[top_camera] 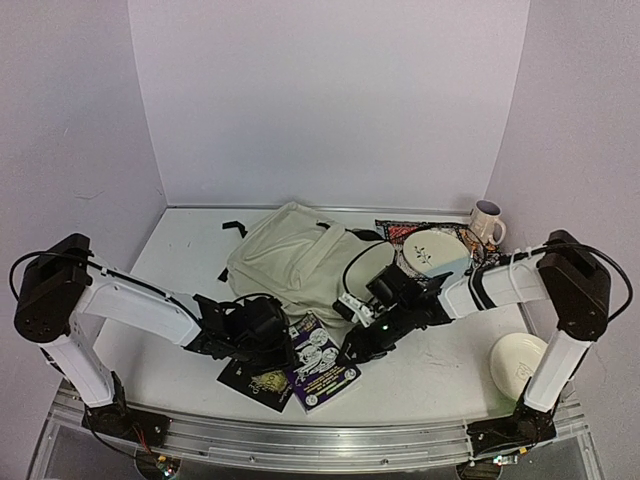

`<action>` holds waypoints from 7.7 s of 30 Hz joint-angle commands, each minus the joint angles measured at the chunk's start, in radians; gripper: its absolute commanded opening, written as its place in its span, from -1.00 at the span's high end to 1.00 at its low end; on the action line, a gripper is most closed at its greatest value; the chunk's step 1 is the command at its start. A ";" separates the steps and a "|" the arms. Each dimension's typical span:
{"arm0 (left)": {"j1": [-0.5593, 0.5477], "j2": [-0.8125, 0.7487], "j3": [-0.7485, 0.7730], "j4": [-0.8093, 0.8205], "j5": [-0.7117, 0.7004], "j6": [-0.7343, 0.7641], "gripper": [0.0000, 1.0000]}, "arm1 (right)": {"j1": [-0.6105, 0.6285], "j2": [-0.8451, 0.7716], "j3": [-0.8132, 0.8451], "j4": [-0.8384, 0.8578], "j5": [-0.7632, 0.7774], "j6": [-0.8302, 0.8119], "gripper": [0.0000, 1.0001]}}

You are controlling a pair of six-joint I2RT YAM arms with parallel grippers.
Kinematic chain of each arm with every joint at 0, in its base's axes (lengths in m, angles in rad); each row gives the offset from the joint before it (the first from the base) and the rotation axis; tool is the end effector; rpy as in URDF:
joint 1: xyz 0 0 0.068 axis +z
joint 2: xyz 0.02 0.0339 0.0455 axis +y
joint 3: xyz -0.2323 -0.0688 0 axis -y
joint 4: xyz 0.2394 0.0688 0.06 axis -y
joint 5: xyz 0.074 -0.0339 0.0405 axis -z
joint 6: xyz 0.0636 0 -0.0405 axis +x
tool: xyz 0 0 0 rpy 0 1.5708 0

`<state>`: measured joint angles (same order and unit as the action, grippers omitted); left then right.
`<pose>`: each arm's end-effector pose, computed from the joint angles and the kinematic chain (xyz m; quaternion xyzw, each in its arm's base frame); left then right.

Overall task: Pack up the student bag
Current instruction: Pick up the book from the center of the board, then pass from the right arm to the left, then pass from the left arm to the right, then adjust the student bag at the center of the board.

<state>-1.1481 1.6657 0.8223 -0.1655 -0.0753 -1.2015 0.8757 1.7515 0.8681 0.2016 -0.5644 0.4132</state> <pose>0.1353 -0.2892 0.0895 -0.0361 0.9595 -0.2417 0.1402 0.2039 0.2977 0.1146 -0.3153 0.8166 0.4491 0.1791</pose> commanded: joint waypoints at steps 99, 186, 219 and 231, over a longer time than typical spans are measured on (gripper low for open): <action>0.172 -0.307 -0.148 1.097 0.127 0.047 1.00 | -0.180 -0.485 -0.082 0.419 0.094 0.318 0.19; 0.179 -0.173 -0.101 0.939 -0.008 0.190 -0.99 | -0.269 -0.504 -0.284 1.040 0.039 0.572 1.00; 0.280 0.024 0.136 0.078 -0.267 0.032 -0.89 | -0.409 -0.682 -0.307 0.471 0.133 0.296 1.00; 0.338 0.165 0.225 0.083 -0.229 0.006 -0.37 | -0.410 -0.705 -0.317 0.450 0.136 0.292 0.99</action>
<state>-0.8285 1.8131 0.9895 -0.0837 -0.3241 -1.1862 0.4652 1.0805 0.5404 0.5648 -0.4213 0.7254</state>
